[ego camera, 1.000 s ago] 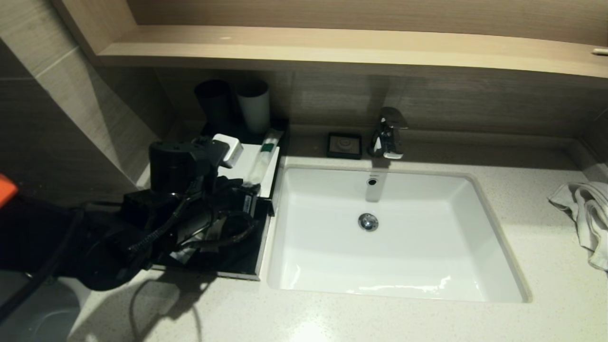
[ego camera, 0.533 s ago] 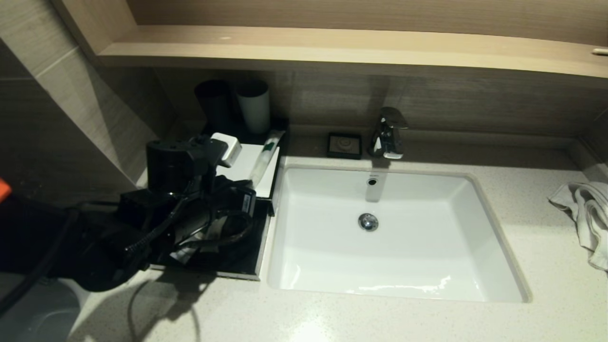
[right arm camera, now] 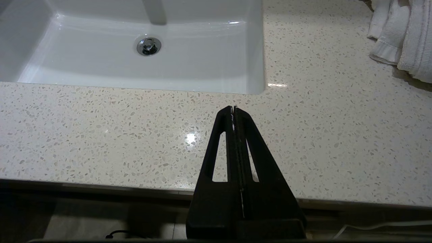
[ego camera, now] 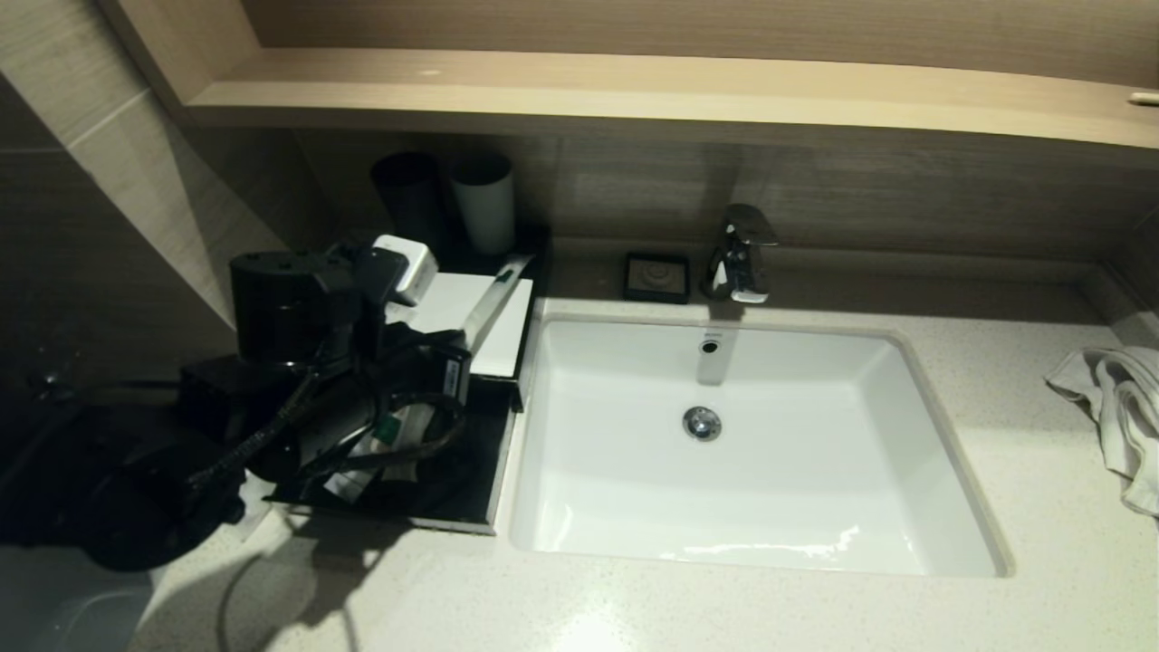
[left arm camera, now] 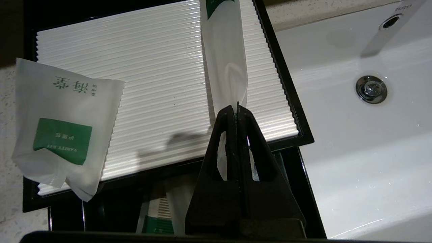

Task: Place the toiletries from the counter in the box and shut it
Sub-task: Pick up the bathroom toiletry, then place the bathroom toiletry into the drawer

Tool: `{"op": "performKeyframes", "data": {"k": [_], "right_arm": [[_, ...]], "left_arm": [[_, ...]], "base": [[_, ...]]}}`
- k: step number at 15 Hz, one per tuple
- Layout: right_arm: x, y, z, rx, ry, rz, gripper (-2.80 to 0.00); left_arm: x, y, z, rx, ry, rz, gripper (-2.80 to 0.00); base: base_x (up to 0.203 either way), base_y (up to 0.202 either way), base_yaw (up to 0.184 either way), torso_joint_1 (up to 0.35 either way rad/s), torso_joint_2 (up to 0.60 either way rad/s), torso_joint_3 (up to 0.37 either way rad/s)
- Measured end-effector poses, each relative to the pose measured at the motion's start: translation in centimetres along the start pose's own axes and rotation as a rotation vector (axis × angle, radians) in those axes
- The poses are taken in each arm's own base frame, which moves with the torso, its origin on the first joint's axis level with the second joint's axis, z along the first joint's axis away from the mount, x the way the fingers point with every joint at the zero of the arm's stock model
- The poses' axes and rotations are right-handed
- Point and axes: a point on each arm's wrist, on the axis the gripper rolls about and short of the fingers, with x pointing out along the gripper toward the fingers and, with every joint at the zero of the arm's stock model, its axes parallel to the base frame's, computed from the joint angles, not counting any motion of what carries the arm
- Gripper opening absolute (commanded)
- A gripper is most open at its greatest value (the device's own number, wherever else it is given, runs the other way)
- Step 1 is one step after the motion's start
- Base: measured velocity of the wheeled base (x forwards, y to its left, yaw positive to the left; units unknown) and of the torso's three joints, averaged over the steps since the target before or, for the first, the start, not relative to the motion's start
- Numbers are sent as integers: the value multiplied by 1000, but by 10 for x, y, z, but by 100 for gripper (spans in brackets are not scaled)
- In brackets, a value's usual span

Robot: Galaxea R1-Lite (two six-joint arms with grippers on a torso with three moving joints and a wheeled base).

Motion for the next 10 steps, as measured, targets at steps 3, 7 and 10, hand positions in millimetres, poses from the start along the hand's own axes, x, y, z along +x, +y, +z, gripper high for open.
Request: {"op": "performKeyframes", "data": {"k": [3,7,10], "right_arm": [[0,0,0,0,0,0,-280],[0,0,0,0,0,0,-280],[0,0,0,0,0,0,-280]], "left_arm": [[-15,5,-4,-1,12,49,-280],[-38,15,-14,-3,50,114,-280],[-60,18,-23,-1,85,125,-280]], "base": [[0,0,0,0,0,0],[0,0,0,0,0,0],[0,0,0,0,0,0]]}}
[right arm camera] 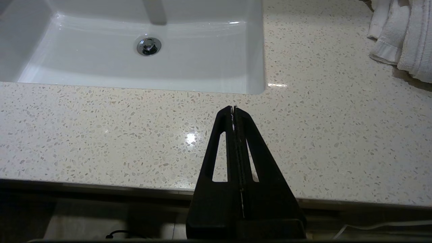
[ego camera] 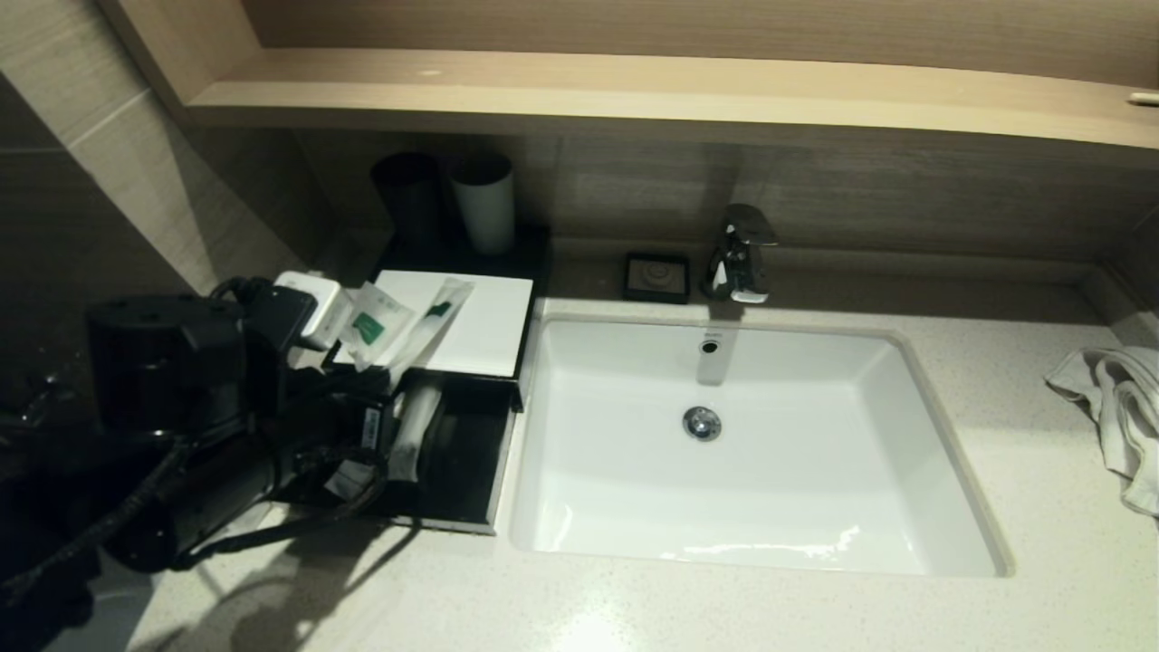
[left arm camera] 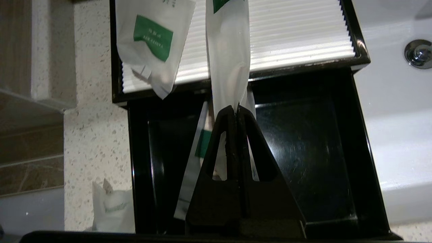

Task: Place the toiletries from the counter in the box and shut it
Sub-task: Place the bathroom toiletry into the drawer

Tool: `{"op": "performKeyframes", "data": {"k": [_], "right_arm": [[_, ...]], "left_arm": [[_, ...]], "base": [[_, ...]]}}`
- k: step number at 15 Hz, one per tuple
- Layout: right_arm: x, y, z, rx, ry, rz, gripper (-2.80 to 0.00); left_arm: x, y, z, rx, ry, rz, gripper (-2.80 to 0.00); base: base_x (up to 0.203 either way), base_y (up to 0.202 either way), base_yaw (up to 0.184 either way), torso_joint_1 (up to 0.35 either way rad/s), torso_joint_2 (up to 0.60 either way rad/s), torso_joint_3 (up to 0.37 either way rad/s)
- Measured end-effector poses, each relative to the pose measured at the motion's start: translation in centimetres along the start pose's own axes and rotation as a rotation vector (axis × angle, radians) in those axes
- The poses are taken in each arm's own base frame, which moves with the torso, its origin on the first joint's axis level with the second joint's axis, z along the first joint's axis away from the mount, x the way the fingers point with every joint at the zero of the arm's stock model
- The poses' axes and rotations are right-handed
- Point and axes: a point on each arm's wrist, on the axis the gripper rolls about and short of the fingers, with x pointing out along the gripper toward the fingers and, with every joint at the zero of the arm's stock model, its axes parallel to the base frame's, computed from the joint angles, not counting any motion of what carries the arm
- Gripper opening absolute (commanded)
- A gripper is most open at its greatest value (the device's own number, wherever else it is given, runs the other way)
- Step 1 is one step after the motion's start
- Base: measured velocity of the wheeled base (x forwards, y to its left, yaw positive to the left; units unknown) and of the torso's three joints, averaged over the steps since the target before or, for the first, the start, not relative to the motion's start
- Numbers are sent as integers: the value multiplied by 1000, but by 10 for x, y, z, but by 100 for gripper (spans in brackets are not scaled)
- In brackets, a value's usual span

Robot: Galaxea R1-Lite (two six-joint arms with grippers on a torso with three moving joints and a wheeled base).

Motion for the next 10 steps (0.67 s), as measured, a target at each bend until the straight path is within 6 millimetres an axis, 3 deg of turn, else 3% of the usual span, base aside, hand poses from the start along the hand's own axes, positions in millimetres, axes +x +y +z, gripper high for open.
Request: {"op": "performKeyframes", "data": {"k": [10], "right_arm": [[0,0,0,0,0,0,-280]], "left_arm": [[-72,17,-20,-25,115,-12,-280]], "base": [[0,0,0,0,0,0]]}}
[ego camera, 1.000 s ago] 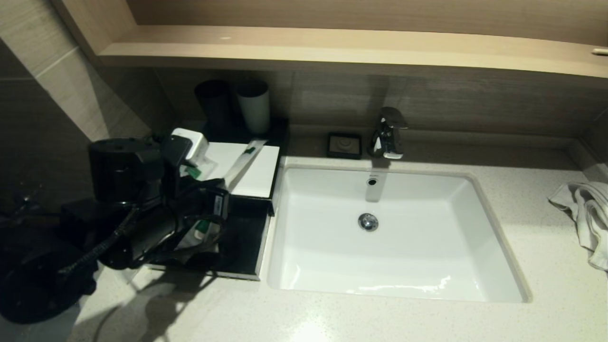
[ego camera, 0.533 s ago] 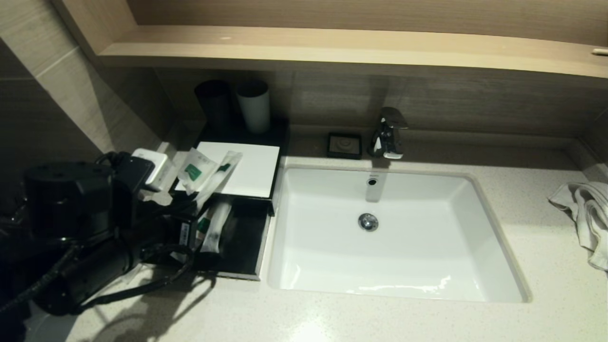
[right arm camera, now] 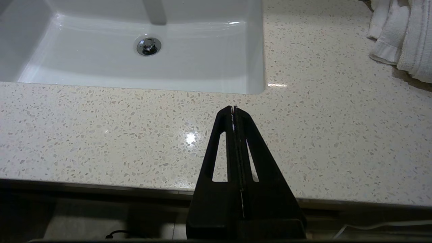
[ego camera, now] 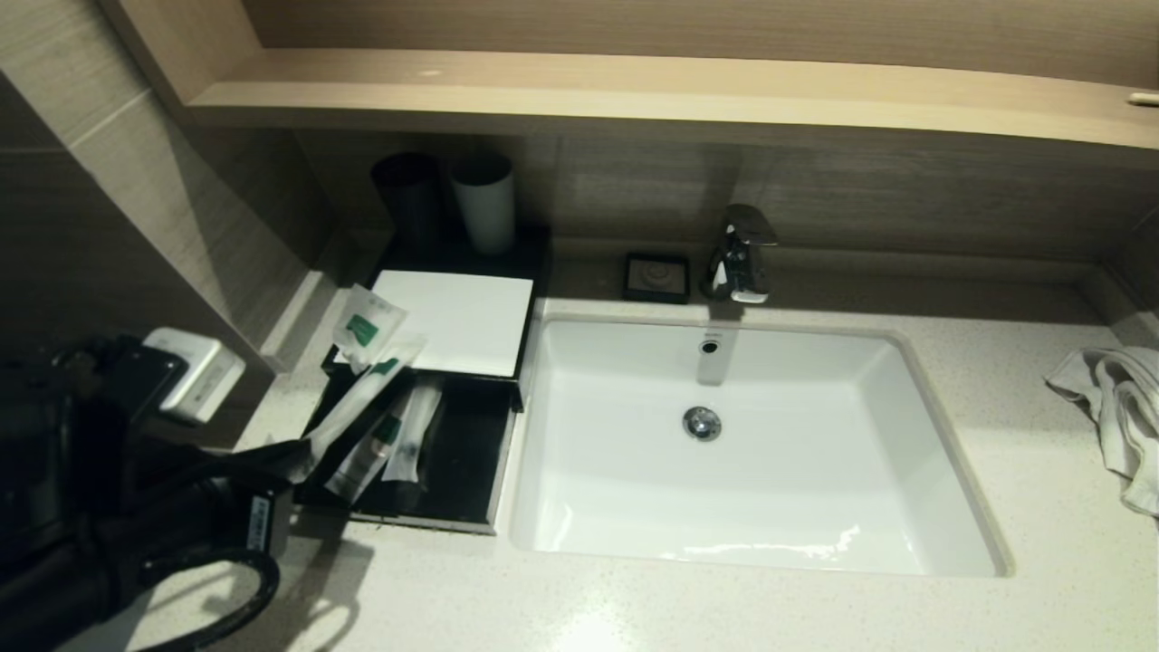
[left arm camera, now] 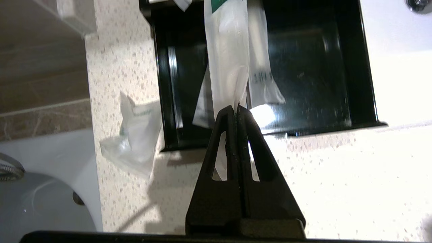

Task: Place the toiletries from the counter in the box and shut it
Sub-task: Place the bathroom toiletry into the drawer

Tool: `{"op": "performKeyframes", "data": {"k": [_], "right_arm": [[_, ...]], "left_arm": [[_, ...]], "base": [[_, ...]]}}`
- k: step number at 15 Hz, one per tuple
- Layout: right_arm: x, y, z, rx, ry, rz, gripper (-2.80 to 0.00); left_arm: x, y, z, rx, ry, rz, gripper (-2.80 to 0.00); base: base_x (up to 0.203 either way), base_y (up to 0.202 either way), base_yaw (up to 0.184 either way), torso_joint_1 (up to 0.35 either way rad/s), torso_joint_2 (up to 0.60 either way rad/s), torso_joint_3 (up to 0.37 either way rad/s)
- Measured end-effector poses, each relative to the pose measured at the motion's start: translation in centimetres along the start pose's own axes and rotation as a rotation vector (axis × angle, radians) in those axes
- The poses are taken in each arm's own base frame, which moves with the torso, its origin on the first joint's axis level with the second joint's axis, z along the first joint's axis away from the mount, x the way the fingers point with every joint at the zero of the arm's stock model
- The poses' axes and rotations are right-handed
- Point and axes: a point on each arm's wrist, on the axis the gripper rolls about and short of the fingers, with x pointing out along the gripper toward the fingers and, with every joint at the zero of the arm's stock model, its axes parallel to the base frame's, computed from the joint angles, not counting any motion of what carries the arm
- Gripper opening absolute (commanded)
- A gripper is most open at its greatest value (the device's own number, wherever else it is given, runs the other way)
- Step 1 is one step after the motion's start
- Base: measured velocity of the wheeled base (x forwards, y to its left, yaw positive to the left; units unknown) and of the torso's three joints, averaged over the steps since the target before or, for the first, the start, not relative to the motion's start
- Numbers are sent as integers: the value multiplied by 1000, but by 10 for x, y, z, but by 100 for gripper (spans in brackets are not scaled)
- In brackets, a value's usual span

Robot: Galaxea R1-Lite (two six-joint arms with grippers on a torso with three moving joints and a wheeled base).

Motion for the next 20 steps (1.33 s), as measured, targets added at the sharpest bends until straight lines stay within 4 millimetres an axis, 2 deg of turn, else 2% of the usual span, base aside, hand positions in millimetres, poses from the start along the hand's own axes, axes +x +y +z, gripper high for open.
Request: {"op": "performKeyframes", "data": {"k": [12,20], "right_arm": [[0,0,0,1,0,0,-280],[0,0,0,0,0,0,-280]], "left_arm": [[-33,5,-19,5,21,-30,-280],[-38,4,-29,17,41,-48,-280]], "base": [[0,0,0,0,0,0],[0,0,0,0,0,0]]}}
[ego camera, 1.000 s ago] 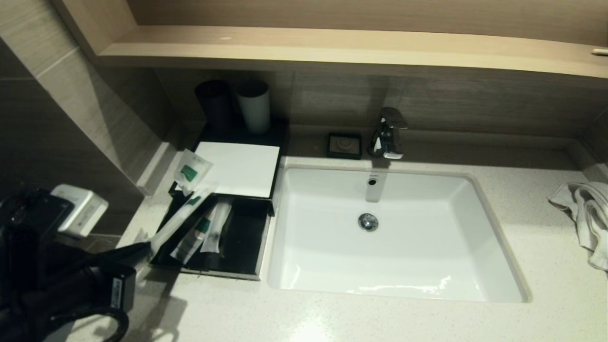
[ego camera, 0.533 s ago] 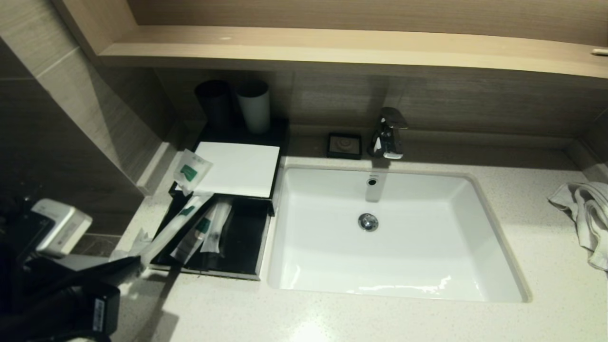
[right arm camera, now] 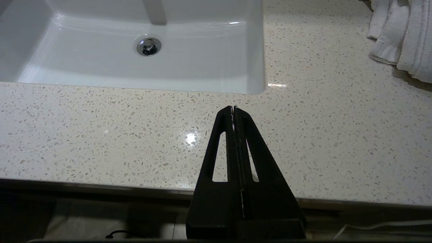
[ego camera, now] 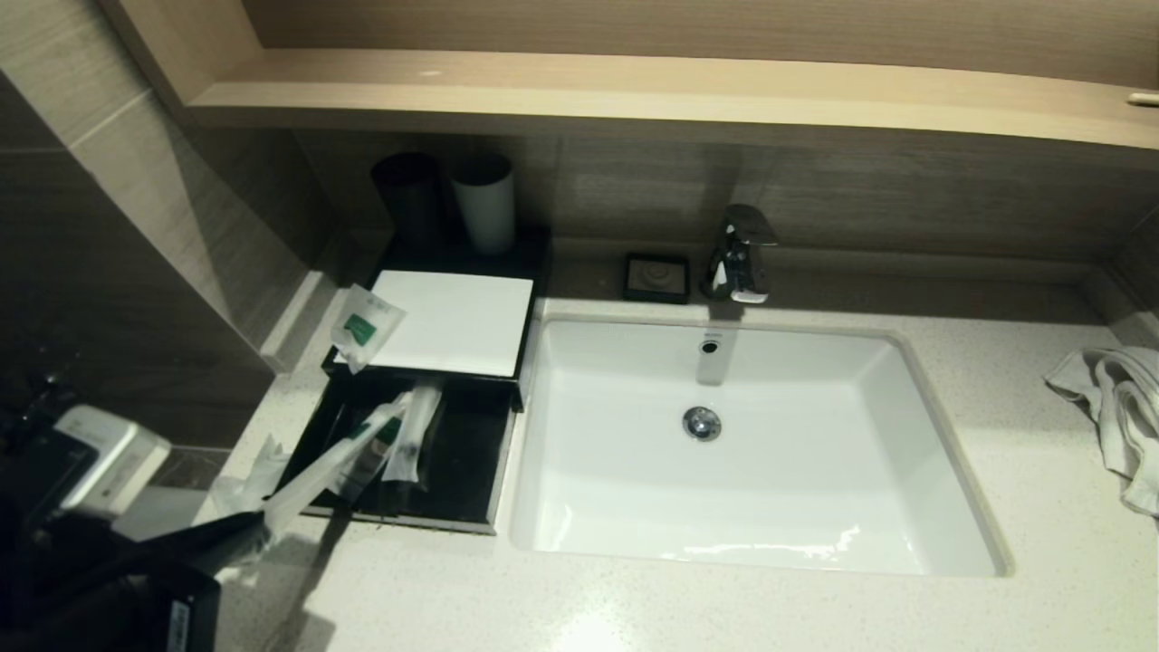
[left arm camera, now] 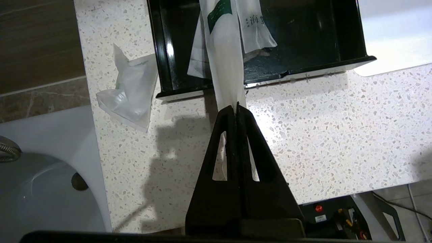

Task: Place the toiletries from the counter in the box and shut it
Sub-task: Place the bathroom toiletry into the drawer

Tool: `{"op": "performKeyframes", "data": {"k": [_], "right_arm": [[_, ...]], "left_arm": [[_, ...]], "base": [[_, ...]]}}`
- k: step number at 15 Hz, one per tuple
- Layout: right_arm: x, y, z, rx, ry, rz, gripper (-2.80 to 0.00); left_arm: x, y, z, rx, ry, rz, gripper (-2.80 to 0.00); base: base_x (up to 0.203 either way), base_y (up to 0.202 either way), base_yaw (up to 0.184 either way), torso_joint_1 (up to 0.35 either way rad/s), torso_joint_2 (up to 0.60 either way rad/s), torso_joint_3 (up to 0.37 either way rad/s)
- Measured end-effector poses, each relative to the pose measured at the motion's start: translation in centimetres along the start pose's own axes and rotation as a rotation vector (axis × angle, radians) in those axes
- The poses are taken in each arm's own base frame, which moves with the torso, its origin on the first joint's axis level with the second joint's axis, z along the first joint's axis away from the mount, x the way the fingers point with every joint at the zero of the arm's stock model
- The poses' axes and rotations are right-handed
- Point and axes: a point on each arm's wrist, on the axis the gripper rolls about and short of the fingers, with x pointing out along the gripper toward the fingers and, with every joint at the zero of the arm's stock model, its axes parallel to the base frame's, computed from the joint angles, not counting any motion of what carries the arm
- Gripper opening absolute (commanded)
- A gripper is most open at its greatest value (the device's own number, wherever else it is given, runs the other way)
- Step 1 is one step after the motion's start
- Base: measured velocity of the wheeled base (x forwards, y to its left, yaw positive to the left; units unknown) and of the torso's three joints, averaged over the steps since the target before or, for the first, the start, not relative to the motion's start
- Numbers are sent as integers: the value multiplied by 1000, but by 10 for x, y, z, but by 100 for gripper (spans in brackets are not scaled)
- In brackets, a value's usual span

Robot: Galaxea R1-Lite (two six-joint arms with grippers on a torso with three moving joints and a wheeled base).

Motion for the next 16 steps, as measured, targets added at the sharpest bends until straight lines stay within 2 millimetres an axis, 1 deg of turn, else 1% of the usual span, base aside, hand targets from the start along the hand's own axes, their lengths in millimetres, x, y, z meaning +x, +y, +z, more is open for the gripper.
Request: {"op": "performKeyframes", "data": {"k": [4,8,13,16], "right_arm": [[0,0,0,0,0,0,-280],[0,0,0,0,0,1,-280],[0,0,0,0,0,0,-280],[0,0,0,0,0,0,-280]], "left_arm": [[7,-2,-5,10,43,-11,-280],[17,-4,-5,16,74,-16,-280],[36,-9,7,7,59,-14,-280],[48,-11,11,7,79,-13,-280]], "base": [[0,0,0,0,0,0],[0,0,0,0,0,0],[0,0,0,0,0,0],[0,0,0,0,0,0]]}}
